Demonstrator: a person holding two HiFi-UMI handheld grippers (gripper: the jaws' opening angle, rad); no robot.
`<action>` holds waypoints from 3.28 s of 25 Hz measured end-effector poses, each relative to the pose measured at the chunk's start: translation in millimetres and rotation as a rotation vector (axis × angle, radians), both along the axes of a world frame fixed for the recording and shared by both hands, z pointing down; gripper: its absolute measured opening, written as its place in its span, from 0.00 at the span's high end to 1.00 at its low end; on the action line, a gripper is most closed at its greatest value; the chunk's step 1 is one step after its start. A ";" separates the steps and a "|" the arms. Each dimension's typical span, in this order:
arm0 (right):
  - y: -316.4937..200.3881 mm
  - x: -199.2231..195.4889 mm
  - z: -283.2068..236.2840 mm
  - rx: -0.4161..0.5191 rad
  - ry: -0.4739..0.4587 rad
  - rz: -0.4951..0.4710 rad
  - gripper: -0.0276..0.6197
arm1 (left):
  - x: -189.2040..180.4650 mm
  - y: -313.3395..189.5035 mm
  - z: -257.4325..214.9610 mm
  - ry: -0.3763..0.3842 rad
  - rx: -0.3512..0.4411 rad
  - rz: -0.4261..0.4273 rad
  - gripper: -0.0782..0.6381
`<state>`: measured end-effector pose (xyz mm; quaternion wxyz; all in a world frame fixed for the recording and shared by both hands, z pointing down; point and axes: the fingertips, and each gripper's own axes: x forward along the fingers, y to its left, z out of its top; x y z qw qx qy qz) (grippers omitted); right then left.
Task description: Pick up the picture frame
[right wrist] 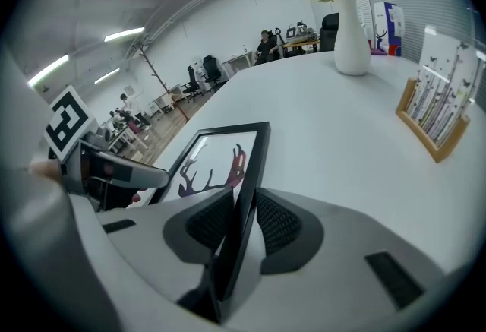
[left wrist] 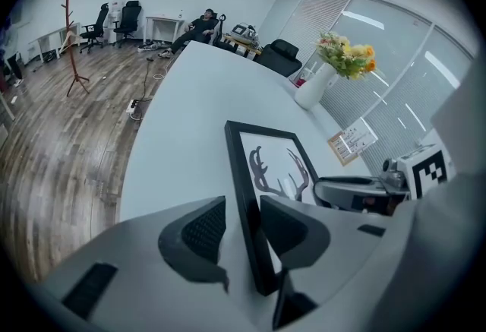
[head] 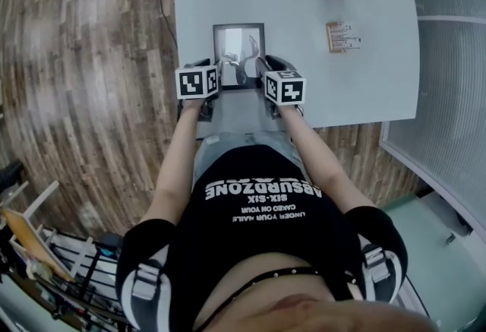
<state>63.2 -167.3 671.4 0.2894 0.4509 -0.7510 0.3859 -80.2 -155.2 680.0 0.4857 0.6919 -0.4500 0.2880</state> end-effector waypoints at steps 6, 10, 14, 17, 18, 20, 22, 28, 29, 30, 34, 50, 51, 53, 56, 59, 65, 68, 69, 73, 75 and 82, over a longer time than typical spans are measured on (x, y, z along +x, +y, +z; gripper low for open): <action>0.4 1.0 2.0 -0.015 -0.004 0.029 0.79 | 0.5 -1.4 0.2 0.002 -0.011 0.005 0.68; -1.7 -0.5 -2.7 -0.023 0.006 0.048 0.80 | 5.7 0.5 -2.5 0.039 -0.014 0.007 0.76; -3.2 2.0 -4.5 -0.036 0.011 0.046 0.81 | 9.2 -0.1 -2.9 0.013 -0.006 0.037 0.76; -1.9 3.0 -4.8 -0.049 0.015 0.054 0.81 | 9.9 0.7 -2.9 0.021 -0.018 0.041 0.77; -1.5 2.8 -5.2 -0.051 0.017 0.055 0.81 | 9.7 1.0 -2.9 0.020 -0.021 0.042 0.77; -0.9 2.5 -6.2 -0.053 0.020 0.057 0.81 | 9.4 1.5 -2.5 0.013 -0.028 0.040 0.77; -0.9 2.3 -7.9 -0.053 0.022 0.053 0.81 | 9.3 2.9 -2.4 0.006 -0.036 0.036 0.77; -2.1 1.1 -17.9 -0.052 0.012 0.045 0.82 | 7.8 5.0 -11.3 0.035 -0.033 0.009 0.77; -2.6 1.1 -20.1 -0.050 0.008 0.043 0.82 | 7.6 4.3 -13.8 0.044 -0.030 0.005 0.77; -3.0 1.1 -22.4 -0.048 0.004 0.042 0.82 | 7.3 3.7 -16.8 0.052 -0.027 0.003 0.77; -4.3 1.1 -34.4 -0.046 -0.010 0.045 0.82 | 6.3 1.6 -32.4 0.067 -0.007 0.006 0.77; -8.5 7.9 -103.9 0.009 -0.113 0.059 0.82 | 10.9 -4.5 -109.1 0.175 0.103 0.018 0.77; -7.7 7.9 -109.9 0.016 -0.121 0.055 0.82 | 10.8 -3.7 -115.1 0.191 0.109 0.019 0.77; -6.1 7.5 -122.5 0.030 -0.137 0.050 0.82 | 10.2 -1.8 -126.8 0.211 0.123 0.022 0.77; -5.6 6.9 -139.8 0.055 -0.159 0.047 0.82 | 8.9 0.0 -142.0 0.218 0.144 0.013 0.77; -4.8 6.2 -152.5 0.072 -0.173 0.041 0.82 | 7.0 0.1 -157.7 0.220 0.170 -0.004 0.77; 0.0 -0.7 -178.7 0.109 -0.226 0.026 0.82 | 1.4 3.0 -193.2 0.233 0.235 -0.006 0.78; 4.5 2.6 -187.9 0.127 -0.229 0.032 0.82 | 4.2 6.2 -204.5 0.240 0.251 0.008 0.78; 6.0 4.0 -190.5 0.132 -0.231 0.034 0.82 | 5.2 7.3 -207.0 0.244 0.255 0.012 0.78; 11.1 8.8 -200.1 0.158 -0.233 0.031 0.82 | 9.7 12.4 -212.8 0.255 0.263 0.021 0.78; 10.6 9.7 -203.7 0.167 -0.234 0.031 0.82 | 10.2 12.5 -214.1 0.258 0.266 0.022 0.78; 13.0 11.4 -210.9 0.181 -0.240 0.030 0.82 | 11.7 14.2 -220.5 0.259 0.280 0.026 0.78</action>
